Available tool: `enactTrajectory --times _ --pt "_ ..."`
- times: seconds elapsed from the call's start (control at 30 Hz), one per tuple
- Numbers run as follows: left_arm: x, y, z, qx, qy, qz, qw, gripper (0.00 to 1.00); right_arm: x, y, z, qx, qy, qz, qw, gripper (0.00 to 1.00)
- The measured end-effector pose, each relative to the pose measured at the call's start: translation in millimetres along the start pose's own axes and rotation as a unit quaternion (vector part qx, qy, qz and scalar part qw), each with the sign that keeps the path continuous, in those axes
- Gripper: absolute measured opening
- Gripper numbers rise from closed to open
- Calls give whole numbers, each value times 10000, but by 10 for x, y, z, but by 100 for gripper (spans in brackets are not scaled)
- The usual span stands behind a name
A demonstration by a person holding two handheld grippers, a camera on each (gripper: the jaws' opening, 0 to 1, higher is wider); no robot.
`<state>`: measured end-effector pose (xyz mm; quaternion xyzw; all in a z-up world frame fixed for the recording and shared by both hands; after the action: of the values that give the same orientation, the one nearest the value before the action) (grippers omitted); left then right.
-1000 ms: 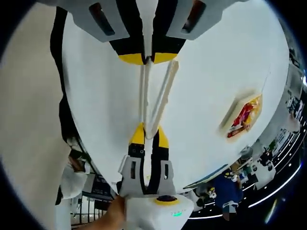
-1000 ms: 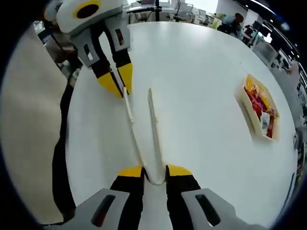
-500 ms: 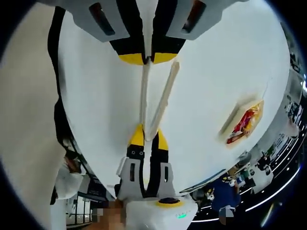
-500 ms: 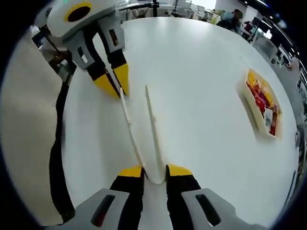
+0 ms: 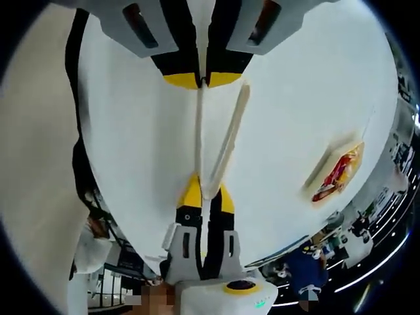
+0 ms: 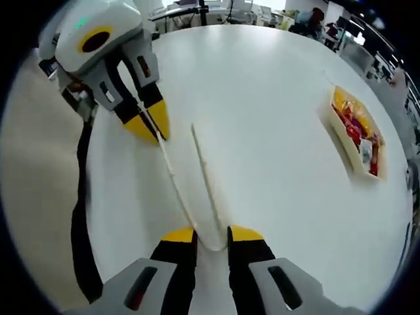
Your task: Place the target food into the container with the food tongs after gripping and lifting it, then release it inside without dropping or visibly crushing the food.
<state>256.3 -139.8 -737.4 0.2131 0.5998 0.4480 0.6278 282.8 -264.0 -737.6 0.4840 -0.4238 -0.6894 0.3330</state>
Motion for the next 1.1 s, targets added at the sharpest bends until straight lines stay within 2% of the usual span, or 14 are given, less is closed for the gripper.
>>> enactTrajectory --times 0.53,1.0,1.07,1.1 --pt "21 -1 -5 -11 149 -40 9999 2 30 -13 37 -88 -220 -93 9997 18" --pt "72 52 20 -43 275 33 9996 11 29 -13 47 -102 -251 -45 9996 20" --pt "74 53 21 -45 281 30 9996 16 32 -12 47 -100 -250 -42 9996 21" --pt "49 65 -16 65 537 -123 9985 20 41 -9 48 -100 -270 -52 9996 22"
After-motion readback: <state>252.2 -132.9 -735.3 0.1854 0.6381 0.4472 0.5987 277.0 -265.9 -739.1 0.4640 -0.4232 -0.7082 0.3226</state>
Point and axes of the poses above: the point that each gripper's makers call its tool centre point, and the gripper's own axes: y roughly backward along the fingers, z roughly to its left, x roughly out of its underside, the point moved 3 cm from there along y, roughly backward along the fingers, and after that the axes turned 8 degrees about -x, right-handed, at the moved point
